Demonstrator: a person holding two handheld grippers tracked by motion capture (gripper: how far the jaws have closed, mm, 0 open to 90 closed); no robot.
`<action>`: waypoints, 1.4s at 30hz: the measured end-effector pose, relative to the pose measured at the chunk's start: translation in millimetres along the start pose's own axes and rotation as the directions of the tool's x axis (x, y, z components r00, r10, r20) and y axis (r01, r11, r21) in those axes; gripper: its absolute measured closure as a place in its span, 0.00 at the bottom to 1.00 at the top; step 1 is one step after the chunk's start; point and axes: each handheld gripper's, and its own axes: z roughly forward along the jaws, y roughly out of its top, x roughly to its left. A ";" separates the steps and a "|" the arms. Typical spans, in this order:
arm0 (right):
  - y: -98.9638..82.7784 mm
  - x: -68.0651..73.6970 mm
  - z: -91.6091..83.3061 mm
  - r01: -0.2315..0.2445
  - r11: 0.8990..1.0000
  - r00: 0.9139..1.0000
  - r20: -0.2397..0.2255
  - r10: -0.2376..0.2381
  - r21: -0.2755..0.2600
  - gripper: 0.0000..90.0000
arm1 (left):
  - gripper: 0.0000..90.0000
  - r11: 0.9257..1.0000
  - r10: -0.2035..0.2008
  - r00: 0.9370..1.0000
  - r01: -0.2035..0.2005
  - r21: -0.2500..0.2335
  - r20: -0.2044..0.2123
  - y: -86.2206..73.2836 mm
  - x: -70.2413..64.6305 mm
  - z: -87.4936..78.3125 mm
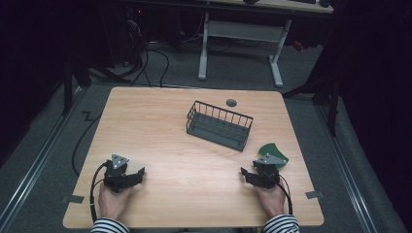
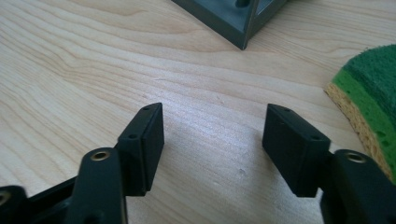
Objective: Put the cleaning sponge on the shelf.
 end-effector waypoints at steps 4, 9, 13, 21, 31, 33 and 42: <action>-0.3 -4.9 -8.6 -0.032 0.998 0.999 0.002 0.032 -0.049 0.47 | 0.27 0.999 -0.032 0.999 0.032 -0.001 0.034 1.9 -0.4 -1.4; 0.7 -9.1 -18.2 -0.074 0.994 0.997 -0.020 0.073 -0.086 0.48 | 0.27 0.999 -0.042 0.996 0.043 -0.002 0.072 7.2 -3.7 -5.1; 2.5 -14.8 -28.6 -0.094 0.990 0.995 -0.031 0.091 -0.108 0.49 | 0.27 1.000 -0.026 0.994 0.027 -0.011 0.107 17.1 -12.5 -7.5; 9.3 -23.8 -37.9 -0.131 0.983 0.991 -0.056 0.125 -0.132 0.50 | 0.28 1.000 -0.023 0.983 0.025 -0.008 0.182 38.6 -26.5 -1.3; 37.6 -30.0 -48.1 -0.141 0.977 0.989 -0.059 0.133 -0.158 0.53 | 0.29 0.999 0.044 0.977 -0.041 -0.018 0.209 76.8 -49.7 10.8; 40.4 -30.1 -48.5 -0.134 0.978 0.990 -0.057 0.126 -0.163 0.54 | 0.30 0.999 0.045 0.976 -0.042 -0.021 0.215 81.1 -51.6 11.5; 65.2 -33.8 -50.9 -0.123 0.977 0.992 -0.054 0.115 -0.174 0.59 | 0.34 0.996 0.082 0.964 -0.072 -0.050 0.252 126.4 -64.0 18.0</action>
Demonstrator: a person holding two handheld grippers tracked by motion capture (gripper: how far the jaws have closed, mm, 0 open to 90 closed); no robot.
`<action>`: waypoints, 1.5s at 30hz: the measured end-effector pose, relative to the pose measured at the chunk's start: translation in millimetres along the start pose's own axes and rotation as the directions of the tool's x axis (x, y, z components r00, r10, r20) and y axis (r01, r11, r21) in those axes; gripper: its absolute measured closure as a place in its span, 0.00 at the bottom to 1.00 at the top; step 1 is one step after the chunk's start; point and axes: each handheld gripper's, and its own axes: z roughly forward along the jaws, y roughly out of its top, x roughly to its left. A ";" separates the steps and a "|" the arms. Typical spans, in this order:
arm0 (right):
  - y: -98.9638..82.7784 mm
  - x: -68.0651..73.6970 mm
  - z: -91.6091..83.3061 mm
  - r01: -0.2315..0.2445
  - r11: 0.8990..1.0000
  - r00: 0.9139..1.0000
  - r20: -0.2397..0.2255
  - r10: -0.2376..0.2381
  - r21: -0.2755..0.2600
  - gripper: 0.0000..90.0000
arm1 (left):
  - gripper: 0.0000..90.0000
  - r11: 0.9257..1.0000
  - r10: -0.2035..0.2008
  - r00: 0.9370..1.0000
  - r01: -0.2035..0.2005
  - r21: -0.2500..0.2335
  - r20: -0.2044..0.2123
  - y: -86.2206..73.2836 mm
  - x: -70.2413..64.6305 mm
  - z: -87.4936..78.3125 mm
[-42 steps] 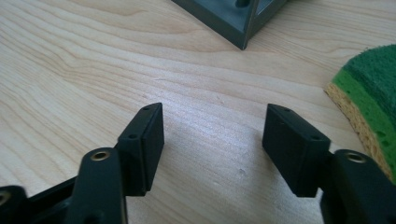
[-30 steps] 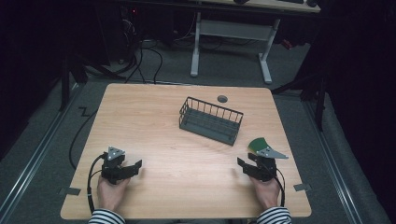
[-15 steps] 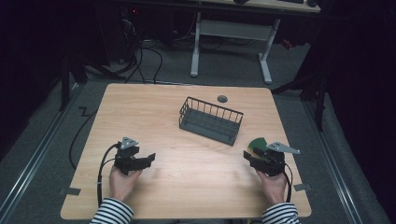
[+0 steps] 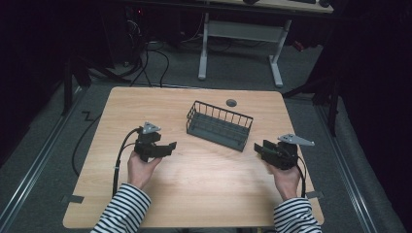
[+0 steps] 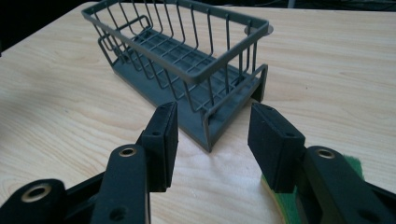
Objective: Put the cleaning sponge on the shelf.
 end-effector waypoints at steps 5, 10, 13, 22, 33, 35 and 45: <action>10.8 -1.9 3.4 0.009 1.000 1.000 0.001 -0.009 0.018 0.60 | 0.36 1.000 0.021 1.000 -0.021 0.002 0.000 20.2 -3.4 6.0; 26.2 -5.3 7.1 0.007 1.000 1.000 0.026 -0.008 0.030 0.61 | 0.37 0.998 0.058 0.998 -0.058 0.015 -0.010 41.4 -9.7 15.5; 32.7 -7.6 10.3 0.012 0.999 0.999 0.033 -0.013 0.037 0.61 | 0.37 0.999 0.048 0.999 -0.048 0.018 -0.010 52.8 -10.2 23.3; 47.5 -11.8 20.9 0.000 0.999 0.999 0.051 -0.002 0.045 0.61 | 0.36 0.999 0.037 0.999 -0.037 0.020 -0.021 75.3 -9.7 37.1; 53.3 -16.5 50.8 -0.019 0.995 0.997 0.080 0.011 0.097 0.60 | 0.45 0.999 0.003 0.998 -0.001 0.033 -0.059 92.4 -3.6 60.4; 53.4 -16.8 53.0 -0.015 0.995 0.996 0.084 0.006 0.102 0.60 | 0.46 0.999 0.017 0.997 -0.014 0.045 -0.076 94.9 -3.9 65.0; 64.1 -10.0 64.5 -0.010 0.995 0.996 0.090 0.001 0.096 0.61 | 0.58 0.998 -0.052 0.997 0.053 0.035 -0.050 94.3 6.4 80.4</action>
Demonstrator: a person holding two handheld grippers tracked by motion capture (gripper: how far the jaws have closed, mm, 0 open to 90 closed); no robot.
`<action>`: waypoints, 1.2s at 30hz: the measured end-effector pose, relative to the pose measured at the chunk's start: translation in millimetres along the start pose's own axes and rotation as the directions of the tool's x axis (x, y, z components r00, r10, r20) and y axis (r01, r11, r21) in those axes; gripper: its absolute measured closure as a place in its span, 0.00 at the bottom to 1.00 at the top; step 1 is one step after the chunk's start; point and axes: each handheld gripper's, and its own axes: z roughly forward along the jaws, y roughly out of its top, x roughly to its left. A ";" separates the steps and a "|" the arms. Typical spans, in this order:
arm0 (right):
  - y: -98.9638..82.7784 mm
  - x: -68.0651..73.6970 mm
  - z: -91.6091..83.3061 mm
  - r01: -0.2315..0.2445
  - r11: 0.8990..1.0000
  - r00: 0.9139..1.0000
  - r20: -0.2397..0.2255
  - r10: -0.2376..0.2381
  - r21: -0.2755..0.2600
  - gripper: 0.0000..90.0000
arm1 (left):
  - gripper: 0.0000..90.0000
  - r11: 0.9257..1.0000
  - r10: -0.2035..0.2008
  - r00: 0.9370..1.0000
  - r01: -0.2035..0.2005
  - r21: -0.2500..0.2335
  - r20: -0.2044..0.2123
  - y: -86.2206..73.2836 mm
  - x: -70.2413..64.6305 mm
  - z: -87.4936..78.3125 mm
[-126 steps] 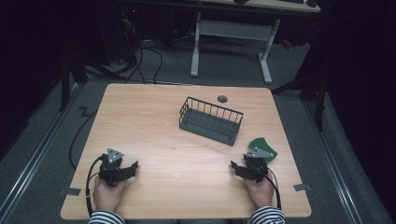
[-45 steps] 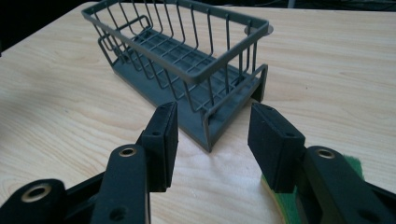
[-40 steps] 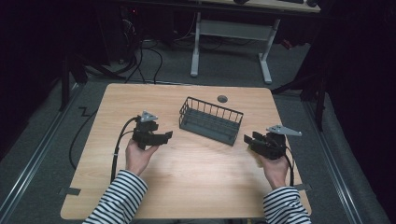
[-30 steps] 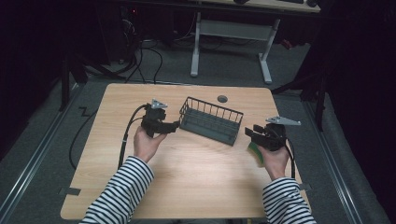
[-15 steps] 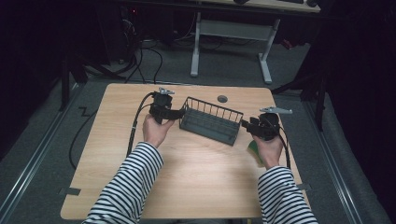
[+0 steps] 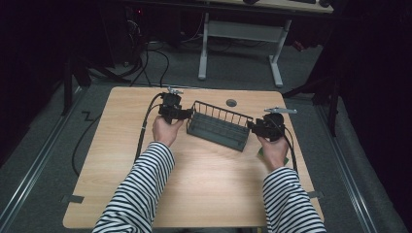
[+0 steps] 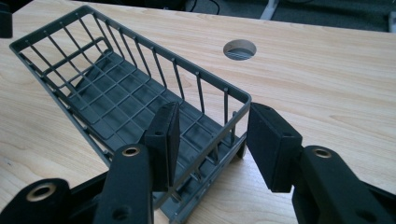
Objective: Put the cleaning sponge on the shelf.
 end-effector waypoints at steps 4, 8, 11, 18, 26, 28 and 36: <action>1.7 2.3 5.4 0.017 1.000 1.000 0.015 -0.017 0.019 0.63 | 0.62 1.000 0.004 1.000 -0.004 0.009 0.015 -1.1 -0.8 3.7; 2.2 2.4 9.0 0.013 0.999 1.000 0.019 -0.014 0.035 0.66 | 0.67 1.000 0.004 1.000 -0.005 0.016 0.024 -1.8 -1.8 6.6; 1.4 3.3 12.0 0.025 0.998 0.999 0.019 -0.026 0.053 0.68 | 0.72 0.999 -0.001 1.000 0.000 0.032 0.031 -2.9 -0.4 9.4; -0.4 0.8 10.0 0.030 0.997 1.000 0.006 -0.031 0.072 0.74 | 0.85 0.999 0.009 0.998 -0.011 0.038 0.063 -3.9 -1.8 9.7; -2.5 0.8 6.0 0.042 0.997 0.999 -0.012 -0.041 0.072 0.76 | 0.92 0.996 0.055 0.997 -0.058 0.065 0.054 -6.1 -3.3 6.3; -4.6 1.2 3.8 0.039 0.997 0.999 -0.016 -0.038 0.070 0.77 | 0.92 0.994 0.073 0.996 -0.077 0.073 0.053 -6.9 -5.3 4.3; -7.8 4.2 -3.0 0.065 0.995 0.998 -0.025 -0.063 0.082 0.77 | 0.93 0.995 0.062 0.995 -0.067 0.069 0.074 -13.0 -6.2 -1.3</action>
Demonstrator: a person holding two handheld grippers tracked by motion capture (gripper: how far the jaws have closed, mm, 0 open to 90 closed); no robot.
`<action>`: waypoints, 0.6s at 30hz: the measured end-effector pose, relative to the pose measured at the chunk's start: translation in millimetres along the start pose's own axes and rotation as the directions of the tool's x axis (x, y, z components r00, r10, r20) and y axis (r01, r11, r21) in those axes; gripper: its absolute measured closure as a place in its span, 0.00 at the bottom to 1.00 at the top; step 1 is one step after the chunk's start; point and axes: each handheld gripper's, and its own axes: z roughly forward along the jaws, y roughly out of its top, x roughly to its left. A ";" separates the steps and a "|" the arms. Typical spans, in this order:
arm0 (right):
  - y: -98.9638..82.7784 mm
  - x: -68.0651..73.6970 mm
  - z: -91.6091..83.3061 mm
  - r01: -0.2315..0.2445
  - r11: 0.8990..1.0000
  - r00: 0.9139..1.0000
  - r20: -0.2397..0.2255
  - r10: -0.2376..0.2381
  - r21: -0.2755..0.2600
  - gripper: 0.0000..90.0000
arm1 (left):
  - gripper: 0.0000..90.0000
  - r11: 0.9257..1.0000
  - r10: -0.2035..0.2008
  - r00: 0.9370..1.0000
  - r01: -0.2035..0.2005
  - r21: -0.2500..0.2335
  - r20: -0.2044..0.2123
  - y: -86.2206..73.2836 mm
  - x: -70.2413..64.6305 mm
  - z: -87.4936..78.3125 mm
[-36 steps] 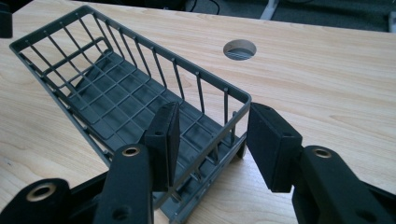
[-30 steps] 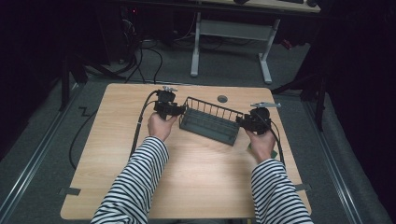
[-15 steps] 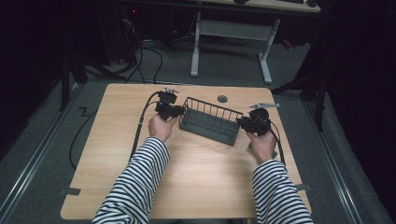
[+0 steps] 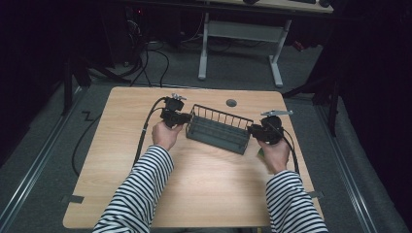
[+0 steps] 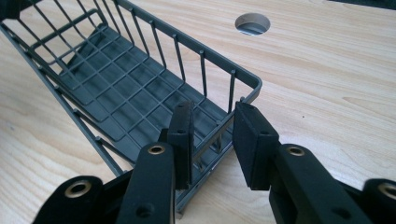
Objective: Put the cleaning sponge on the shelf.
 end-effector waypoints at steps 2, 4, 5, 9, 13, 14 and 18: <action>-1.7 4.9 -4.1 0.029 1.000 1.000 0.007 -0.029 0.012 0.78 | 0.93 1.000 0.003 1.000 -0.003 0.001 0.004 -2.6 -0.8 -2.6; -2.9 7.7 -6.5 0.040 0.999 0.999 0.002 -0.040 0.021 0.78 | 0.93 1.000 0.005 1.000 -0.005 0.005 0.010 -7.0 -1.2 -7.5; -3.6 9.2 -7.5 0.042 0.999 0.999 -0.003 -0.042 0.023 0.77 | 0.93 1.000 0.002 1.000 -0.002 0.005 0.012 -8.8 -1.2 -9.1; -10.1 13.3 -12.9 0.048 0.999 0.998 -0.029 -0.048 0.013 0.78 | 0.93 1.000 -0.016 0.999 0.016 0.004 0.038 -16.3 -0.3 -16.1; -14.9 17.8 -18.9 0.058 0.998 0.998 -0.040 -0.057 0.019 0.78 | 0.93 1.000 -0.008 0.999 0.008 0.006 0.045 -23.2 -3.1 -22.6; -15.6 19.8 -20.4 0.069 0.997 0.997 -0.040 -0.068 0.025 0.78 | 0.93 1.000 -0.008 0.999 0.008 0.006 0.045 -23.2 -3.1 -22.6; -21.4 26.0 -25.9 0.086 0.996 0.995 -0.057 -0.085 0.020 0.78 | 0.92 1.000 -0.010 0.998 0.011 -0.004 0.057 -33.5 -4.0 -31.2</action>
